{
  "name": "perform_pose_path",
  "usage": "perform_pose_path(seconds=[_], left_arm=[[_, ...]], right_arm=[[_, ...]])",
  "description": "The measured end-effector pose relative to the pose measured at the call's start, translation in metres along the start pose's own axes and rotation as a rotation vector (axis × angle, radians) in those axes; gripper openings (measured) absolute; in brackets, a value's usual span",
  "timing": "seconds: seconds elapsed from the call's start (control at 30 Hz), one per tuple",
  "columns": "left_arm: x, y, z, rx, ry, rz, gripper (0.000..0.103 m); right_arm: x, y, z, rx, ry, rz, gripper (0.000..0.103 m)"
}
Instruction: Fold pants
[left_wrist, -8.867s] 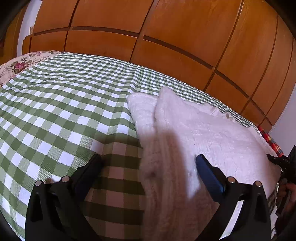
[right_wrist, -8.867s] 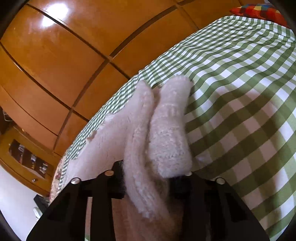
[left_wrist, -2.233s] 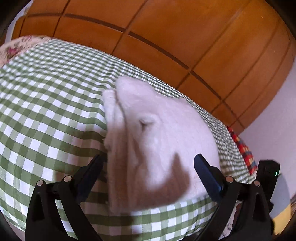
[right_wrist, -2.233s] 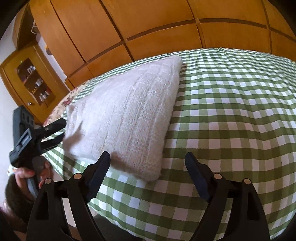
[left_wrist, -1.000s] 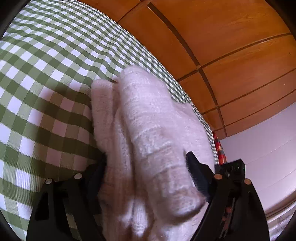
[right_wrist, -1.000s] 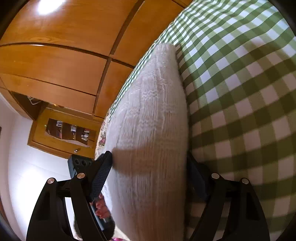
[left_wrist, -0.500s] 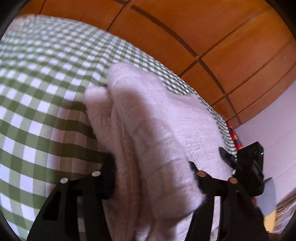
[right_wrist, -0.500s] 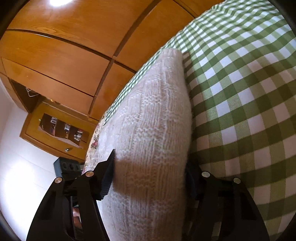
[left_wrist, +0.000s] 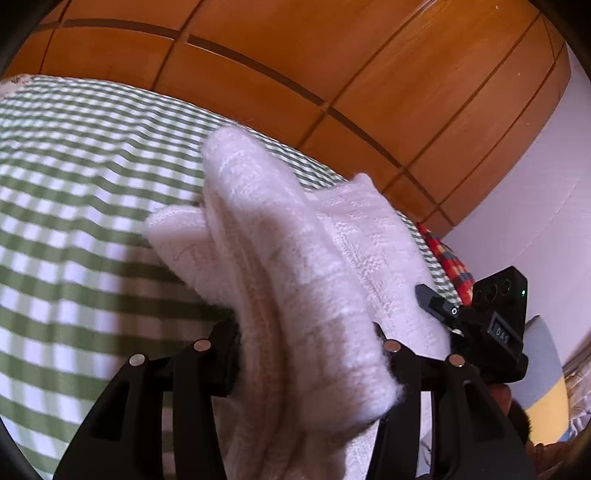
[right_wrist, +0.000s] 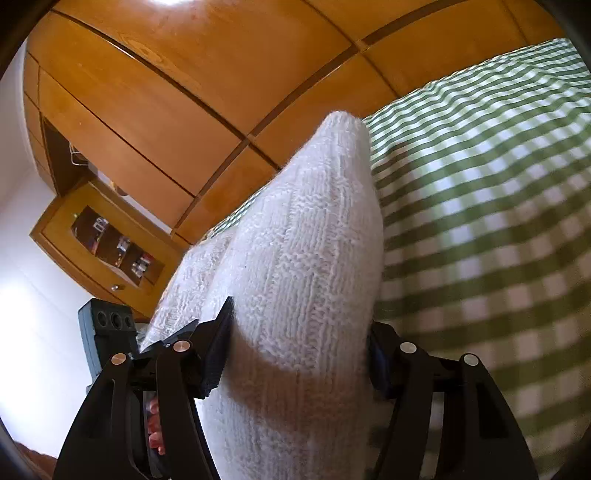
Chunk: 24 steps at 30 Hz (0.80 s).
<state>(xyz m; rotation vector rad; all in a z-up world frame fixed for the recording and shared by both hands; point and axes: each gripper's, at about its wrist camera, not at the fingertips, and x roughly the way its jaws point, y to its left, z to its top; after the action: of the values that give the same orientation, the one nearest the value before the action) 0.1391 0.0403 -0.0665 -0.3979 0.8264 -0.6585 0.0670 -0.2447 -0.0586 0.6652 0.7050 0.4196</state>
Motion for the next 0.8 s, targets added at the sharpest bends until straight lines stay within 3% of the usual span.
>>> perform_pose_path(seconds=[0.47, 0.8], left_arm=[[0.000, -0.040, -0.014, 0.055, 0.022, -0.002, 0.046], [0.016, -0.063, 0.007, 0.113, 0.018, -0.016, 0.046]], right_arm=[[-0.024, -0.009, -0.004, -0.039, -0.032, -0.022, 0.061], [-0.025, -0.006, 0.032, -0.162, -0.066, -0.069, 0.061]])
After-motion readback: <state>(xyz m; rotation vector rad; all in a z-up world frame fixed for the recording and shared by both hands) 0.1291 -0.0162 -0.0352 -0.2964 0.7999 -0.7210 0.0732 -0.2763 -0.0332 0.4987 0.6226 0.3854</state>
